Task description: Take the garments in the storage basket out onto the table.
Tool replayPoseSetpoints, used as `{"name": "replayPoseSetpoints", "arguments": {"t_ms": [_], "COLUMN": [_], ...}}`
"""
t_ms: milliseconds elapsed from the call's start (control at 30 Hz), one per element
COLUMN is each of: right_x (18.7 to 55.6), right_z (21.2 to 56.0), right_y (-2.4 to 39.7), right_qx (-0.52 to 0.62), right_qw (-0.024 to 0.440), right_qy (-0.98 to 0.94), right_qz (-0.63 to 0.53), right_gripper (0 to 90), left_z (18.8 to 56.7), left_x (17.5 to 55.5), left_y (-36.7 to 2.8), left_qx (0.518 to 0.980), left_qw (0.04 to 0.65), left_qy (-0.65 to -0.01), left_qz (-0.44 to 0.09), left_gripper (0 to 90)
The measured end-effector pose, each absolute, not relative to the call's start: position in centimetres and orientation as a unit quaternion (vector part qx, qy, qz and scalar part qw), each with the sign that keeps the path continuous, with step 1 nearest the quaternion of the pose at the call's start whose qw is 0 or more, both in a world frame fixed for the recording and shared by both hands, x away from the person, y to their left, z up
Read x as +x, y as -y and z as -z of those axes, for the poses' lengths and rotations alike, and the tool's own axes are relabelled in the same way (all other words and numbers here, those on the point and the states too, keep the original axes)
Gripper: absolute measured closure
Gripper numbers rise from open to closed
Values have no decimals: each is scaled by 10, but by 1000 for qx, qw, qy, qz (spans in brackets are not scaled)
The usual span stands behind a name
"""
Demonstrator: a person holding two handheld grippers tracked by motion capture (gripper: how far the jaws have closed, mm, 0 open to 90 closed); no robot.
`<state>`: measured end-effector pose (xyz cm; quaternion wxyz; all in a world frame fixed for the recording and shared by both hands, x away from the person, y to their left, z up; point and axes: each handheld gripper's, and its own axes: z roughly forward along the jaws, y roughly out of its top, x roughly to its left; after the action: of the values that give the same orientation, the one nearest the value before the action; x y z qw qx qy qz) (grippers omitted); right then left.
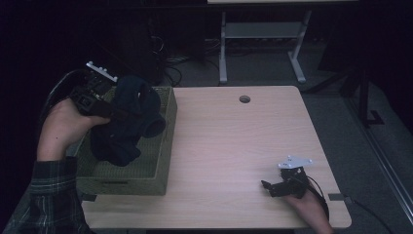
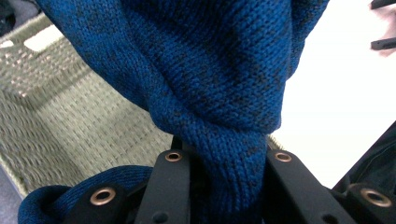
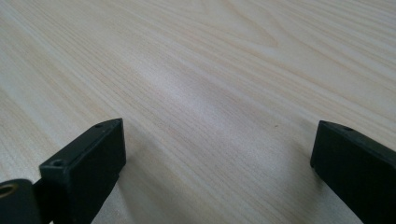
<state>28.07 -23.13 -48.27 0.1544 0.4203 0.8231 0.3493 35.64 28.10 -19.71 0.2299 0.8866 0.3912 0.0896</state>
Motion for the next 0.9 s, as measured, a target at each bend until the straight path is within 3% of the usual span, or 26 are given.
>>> {"name": "replayPoseSetpoints", "arguments": {"t_ms": [900], "right_x": [281], "right_z": [483], "right_y": [231], "right_qx": [420], "right_qw": [155], "right_qy": [-823], "right_qz": [-349], "right_gripper": [29], "left_z": [169], "left_x": [366], "left_y": [-212], "left_qx": [902], "left_qw": [257], "left_qy": [-336], "left_qz": [-89], "left_gripper": [776]}}
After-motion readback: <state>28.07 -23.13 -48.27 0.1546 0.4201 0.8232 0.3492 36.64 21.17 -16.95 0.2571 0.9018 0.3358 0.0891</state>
